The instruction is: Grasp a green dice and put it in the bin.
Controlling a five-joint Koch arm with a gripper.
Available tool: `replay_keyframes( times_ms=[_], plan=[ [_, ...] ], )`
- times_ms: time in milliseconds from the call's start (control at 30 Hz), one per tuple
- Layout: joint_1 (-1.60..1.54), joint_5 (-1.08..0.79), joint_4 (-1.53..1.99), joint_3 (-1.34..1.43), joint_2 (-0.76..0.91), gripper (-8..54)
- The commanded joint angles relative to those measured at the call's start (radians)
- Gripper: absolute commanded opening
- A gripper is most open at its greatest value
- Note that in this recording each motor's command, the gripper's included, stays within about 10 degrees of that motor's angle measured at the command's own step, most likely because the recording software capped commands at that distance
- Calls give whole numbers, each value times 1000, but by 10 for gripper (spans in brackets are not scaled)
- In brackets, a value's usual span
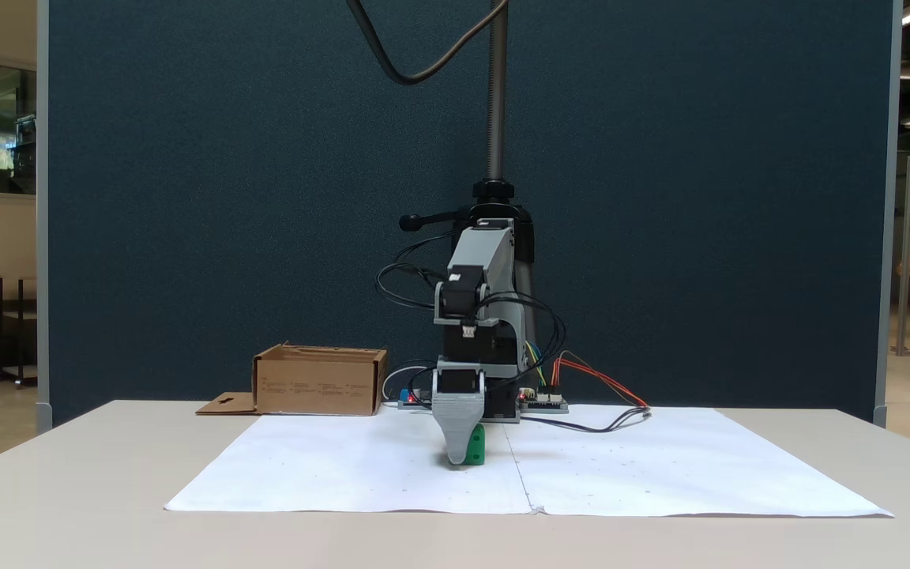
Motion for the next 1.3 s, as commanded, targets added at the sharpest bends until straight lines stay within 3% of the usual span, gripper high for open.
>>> replay_keyframes(
  times_ms=[0,300,700,833,967,1133,1267],
  plan=[
    [12,86,8,-8,17,367],
    [-3,175,9,-8,17,210],
    [-52,252,29,-5,17,208],
    [-48,256,26,-6,17,130],
    [-35,262,57,-34,18,129],
    [-2,273,256,-244,18,129],
    [60,275,460,-563,18,129]
  ],
)
